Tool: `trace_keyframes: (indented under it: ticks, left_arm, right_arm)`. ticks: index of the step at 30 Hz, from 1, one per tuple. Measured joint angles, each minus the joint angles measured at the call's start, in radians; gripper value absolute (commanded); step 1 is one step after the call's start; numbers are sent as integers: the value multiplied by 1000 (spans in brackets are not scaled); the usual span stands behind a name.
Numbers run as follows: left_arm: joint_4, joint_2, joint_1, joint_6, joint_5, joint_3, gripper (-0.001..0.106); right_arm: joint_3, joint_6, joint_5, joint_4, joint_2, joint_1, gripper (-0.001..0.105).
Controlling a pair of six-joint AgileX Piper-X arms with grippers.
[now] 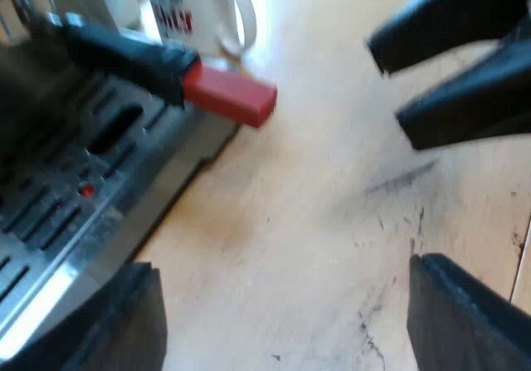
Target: Grind coffee beans and then tamp
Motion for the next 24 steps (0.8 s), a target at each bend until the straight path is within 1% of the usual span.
trace_keyframes:
  ticks: [2, 4, 5, 9, 15, 24]
  left_arm:
    - [-22, 0, 0, 0, 9, 15, 64]
    - [-43, 0, 0, 0, 33, 27, 64]
    - [-61, 0, 0, 0, 53, 35, 64]
    - [-86, 0, 0, 0, 78, 47, 64]
    - [-87, 0, 0, 0, 83, 48, 64]
    - [-87, 0, 0, 0, 83, 48, 64]
  right_arm:
    - [10, 0, 16, -18, 0, 0, 55]
    - [26, 0, 50, -44, 0, 0, 55]
    - [30, 0, 58, -46, 0, 0, 55]
    - [64, 0, 75, -106, 2, 0, 55]
    - [95, 0, 75, -122, 14, 0, 55]
    - [96, 0, 69, -140, 31, 0, 55]
